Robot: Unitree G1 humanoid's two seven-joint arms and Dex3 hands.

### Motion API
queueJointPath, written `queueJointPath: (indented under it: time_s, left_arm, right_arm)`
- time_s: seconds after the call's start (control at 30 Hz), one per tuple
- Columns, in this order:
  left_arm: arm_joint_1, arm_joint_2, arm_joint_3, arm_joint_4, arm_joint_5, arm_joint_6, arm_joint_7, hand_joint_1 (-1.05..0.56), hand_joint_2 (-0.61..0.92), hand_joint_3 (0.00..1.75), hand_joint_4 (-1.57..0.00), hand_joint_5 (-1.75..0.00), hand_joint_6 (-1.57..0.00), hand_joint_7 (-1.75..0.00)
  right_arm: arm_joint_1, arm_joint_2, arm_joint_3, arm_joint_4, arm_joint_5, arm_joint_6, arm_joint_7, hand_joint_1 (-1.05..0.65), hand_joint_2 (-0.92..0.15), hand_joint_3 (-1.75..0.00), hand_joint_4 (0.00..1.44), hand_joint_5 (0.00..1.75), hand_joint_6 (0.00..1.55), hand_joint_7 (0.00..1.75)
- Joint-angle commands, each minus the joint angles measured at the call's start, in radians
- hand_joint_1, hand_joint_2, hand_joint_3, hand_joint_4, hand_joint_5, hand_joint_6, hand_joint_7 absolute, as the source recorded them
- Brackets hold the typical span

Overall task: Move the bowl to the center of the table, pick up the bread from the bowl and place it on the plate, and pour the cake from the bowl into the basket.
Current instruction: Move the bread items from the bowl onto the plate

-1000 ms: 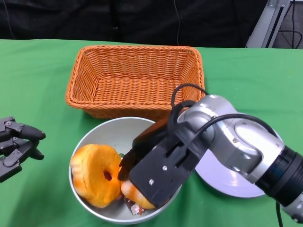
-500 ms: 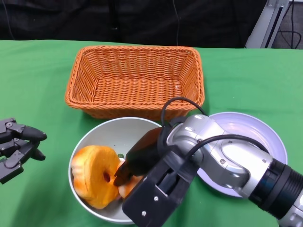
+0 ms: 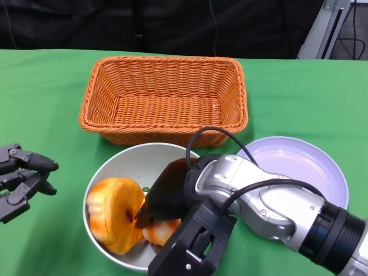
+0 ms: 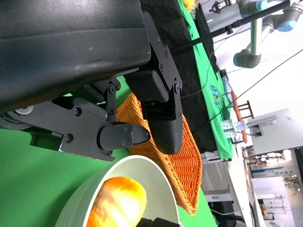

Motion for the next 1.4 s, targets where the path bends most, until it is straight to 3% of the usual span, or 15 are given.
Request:
queueJointPath:
  time_s: [0.03, 0.07, 0.1, 0.13, 0.17, 0.27, 0.3, 0.37, 0.5, 0.7, 0.87, 1.07, 1.17, 1.3, 1.4]
  left_arm:
    - [0.006, 0.010, -0.002, -0.003, 0.007, -0.009, 0.009, -0.09, 0.86, 0.45, -0.79, -1.28, -0.93, -0.75]
    - [0.004, 0.011, -0.002, 0.000, 0.004, -0.010, 0.005, -0.08, 0.86, 0.45, -0.79, -1.28, -0.93, -0.75]
    - [0.004, 0.012, -0.002, 0.002, 0.002, -0.009, 0.002, -0.09, 0.86, 0.45, -0.78, -1.28, -0.93, -0.75]
    - [0.003, 0.012, -0.002, 0.003, -0.001, -0.006, 0.002, -0.09, 0.86, 0.45, -0.78, -1.28, -0.93, -0.75]
    - [0.003, 0.012, -0.002, 0.004, -0.001, -0.002, 0.005, -0.08, 0.86, 0.45, -0.78, -1.27, -0.93, -0.75]
    - [0.002, 0.013, -0.003, 0.008, 0.002, -0.005, 0.008, -0.08, 0.86, 0.43, -0.79, -1.26, -0.94, -0.74]
    - [0.002, 0.013, -0.003, 0.010, 0.004, -0.007, 0.008, -0.08, 0.87, 0.43, -0.79, -1.26, -0.94, -0.73]
    - [0.001, 0.013, -0.003, 0.011, 0.005, -0.008, 0.008, -0.08, 0.87, 0.42, -0.79, -1.26, -0.94, -0.73]
    - [0.004, 0.013, -0.003, 0.007, 0.003, -0.002, 0.009, -0.08, 0.87, 0.42, -0.79, -1.25, -0.94, -0.73]
    - [0.008, 0.017, -0.003, 0.008, 0.016, -0.018, 0.014, -0.10, 0.88, 0.40, -0.79, -1.26, -0.94, -0.73]
    - [0.006, 0.015, 0.001, 0.008, 0.008, -0.009, 0.010, -0.10, 0.89, 0.40, -0.79, -1.27, -0.93, -0.74]
    - [0.004, 0.018, 0.001, 0.007, 0.005, 0.002, 0.009, -0.09, 0.89, 0.39, -0.78, -1.27, -0.93, -0.74]
    - [0.003, 0.019, 0.002, 0.012, 0.009, -0.003, 0.011, -0.09, 0.89, 0.39, -0.78, -1.27, -0.93, -0.74]
    - [-0.001, 0.020, 0.002, 0.020, 0.013, -0.016, 0.009, -0.09, 0.88, 0.40, -0.79, -1.26, -0.93, -0.74]
    - [-0.001, 0.021, 0.001, 0.023, 0.009, -0.016, 0.003, -0.09, 0.88, 0.41, -0.78, -1.26, -0.94, -0.73]
  right_arm:
    - [0.073, 0.011, -0.010, 0.046, 0.010, 0.014, -0.046, -0.39, -0.92, -0.09, 0.67, 0.22, 0.46, 0.02]
    - [0.086, 0.025, -0.031, 0.061, 0.029, 0.027, -0.067, -0.31, -0.92, -0.10, 0.65, 0.38, 0.46, 0.01]
    - [0.094, 0.034, -0.044, 0.071, 0.041, 0.035, -0.077, -0.25, -0.92, -0.07, 0.57, 0.80, 0.49, 0.01]
    - [0.100, 0.047, -0.067, 0.088, 0.066, 0.040, -0.093, -0.22, -0.92, -0.06, 0.54, 0.97, 0.49, 0.01]
    - [0.106, 0.059, -0.090, 0.104, 0.092, 0.045, -0.109, -0.21, -0.92, -0.06, 0.60, 1.27, 0.55, 0.03]
    - [0.108, 0.081, -0.134, 0.142, 0.140, 0.053, -0.133, -0.20, -0.92, -0.08, 0.54, 1.58, 0.75, 0.09]
    - [0.105, 0.088, -0.147, 0.156, 0.155, 0.055, -0.138, -0.22, -0.92, -0.06, 0.57, 1.43, 0.90, 0.13]
    - [0.101, 0.097, -0.168, 0.180, 0.180, 0.057, -0.147, -0.25, -0.92, -0.05, 0.65, 1.23, 1.02, 0.13]
    - [0.093, 0.111, -0.199, 0.205, 0.216, 0.077, -0.146, -0.27, -0.92, -0.05, 0.72, 1.00, 1.07, 0.08]
    - [0.077, 0.126, -0.245, 0.216, 0.271, 0.143, -0.132, -0.33, -0.92, -0.05, 0.84, 0.44, 1.07, 0.03]
    - [0.051, 0.127, -0.267, 0.221, 0.303, 0.180, -0.113, -0.32, -0.92, -0.03, 1.01, 0.50, 1.09, 0.03]
    - [0.021, 0.124, -0.293, 0.218, 0.331, 0.219, -0.090, -0.35, -0.92, -0.04, 0.82, 0.40, 1.10, 0.03]
    - [0.015, 0.124, -0.311, 0.211, 0.354, 0.233, -0.082, -0.33, -0.92, -0.04, 0.92, 0.45, 1.13, 0.05]
    - [0.009, 0.129, -0.342, 0.181, 0.394, 0.286, -0.052, -0.30, -0.92, -0.04, 0.91, 0.72, 1.13, 0.08]
    - [0.000, 0.131, -0.359, 0.156, 0.420, 0.338, -0.027, -0.31, -0.92, -0.06, 0.90, 0.75, 1.11, 0.09]
